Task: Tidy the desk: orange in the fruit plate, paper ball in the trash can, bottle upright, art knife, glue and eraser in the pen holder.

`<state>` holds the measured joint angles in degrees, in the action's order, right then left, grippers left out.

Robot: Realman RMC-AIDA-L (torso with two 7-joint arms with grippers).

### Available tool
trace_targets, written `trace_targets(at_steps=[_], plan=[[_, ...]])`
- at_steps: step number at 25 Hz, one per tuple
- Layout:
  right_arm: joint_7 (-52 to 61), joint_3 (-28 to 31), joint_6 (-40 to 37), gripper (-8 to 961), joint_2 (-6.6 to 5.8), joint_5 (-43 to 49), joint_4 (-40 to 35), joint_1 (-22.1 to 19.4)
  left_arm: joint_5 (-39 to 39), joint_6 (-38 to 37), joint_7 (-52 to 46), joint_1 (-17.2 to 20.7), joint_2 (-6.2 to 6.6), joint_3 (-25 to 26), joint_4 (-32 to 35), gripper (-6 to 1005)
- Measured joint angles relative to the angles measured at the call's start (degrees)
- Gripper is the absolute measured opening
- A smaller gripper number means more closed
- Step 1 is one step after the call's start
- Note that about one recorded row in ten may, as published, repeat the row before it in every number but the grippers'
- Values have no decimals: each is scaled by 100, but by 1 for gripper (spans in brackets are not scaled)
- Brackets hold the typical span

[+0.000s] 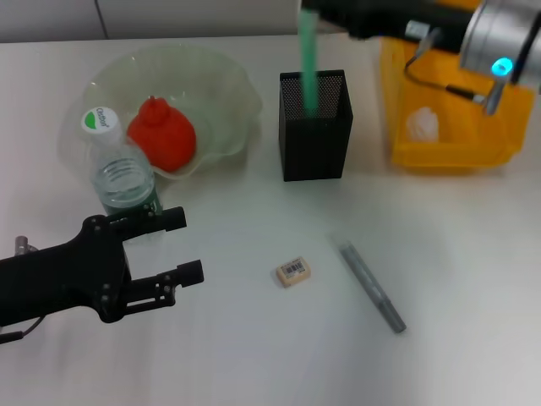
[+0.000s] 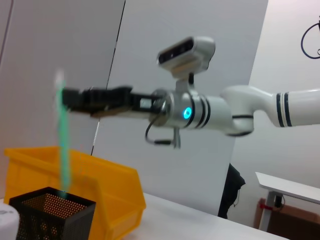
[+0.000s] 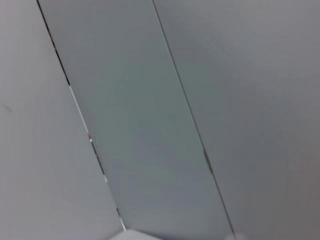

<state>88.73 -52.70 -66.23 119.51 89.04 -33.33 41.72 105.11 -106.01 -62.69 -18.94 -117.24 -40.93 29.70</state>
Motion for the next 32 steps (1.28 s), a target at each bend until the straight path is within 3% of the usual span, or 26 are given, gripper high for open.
trace_targets(at_steps=[3, 7, 10, 11, 12, 15, 16, 18, 23, 26, 28, 31, 32], plan=[[-80, -188, 259, 305, -16, -50, 384, 87, 0, 8, 20, 24, -1, 17, 0, 757], [158, -369, 30, 368, -33, 15, 166, -90, 1, 15, 20, 42, 0, 27, 0, 757], [1054, -685, -709, 488, -160, 516, -812, -357, 1, 15, 20, 42, 0, 27, 0, 757], [1762, -851, -1212, 528, -260, 1074, -1592, -495, 1, 15, 20, 42, 0, 27, 0, 757], [1762, -851, -1212, 580, -260, 1074, -1592, -495, -5, -33, 7, 49, 14, 38, 0, 757], [2912, -974, -2212, 737, -392, 2284, -2927, -525, -7, -49, -5, 55, 29, 40, 0, 757], [3151, -977, -2580, 737, -404, 2729, -3285, -471, -7, -72, -6, 58, 34, 41, 0, 757], [3408, -1026, -3598, 736, -359, 3923, -3940, -194, -4, -87, -8, 58, 43, 35, 0, 757], [3359, -1600, -4421, 735, -204, 4966, -4171, 213, 2, -105, -21, 53, 47, 0, 0, 757], [3360, -2376, -4339, 734, -33, 5340, -4106, 410, 2, -111, -23, 43, 51, -4, 0, 757], [3360, -2573, -4208, 733, -14, 5343, -4048, 444, 2, -114, -23, 38, 51, -5, 0, 757], [3416, -3468, -3305, 732, 2, 4979, -3676, 486, 2, -115, -10, 40, 43, -12, 0, 757], [3416, -3468, -3305, 732, 2, 4979, -3676, 486, 2, -114, -3, 45, 42, -12, 0, 757]])
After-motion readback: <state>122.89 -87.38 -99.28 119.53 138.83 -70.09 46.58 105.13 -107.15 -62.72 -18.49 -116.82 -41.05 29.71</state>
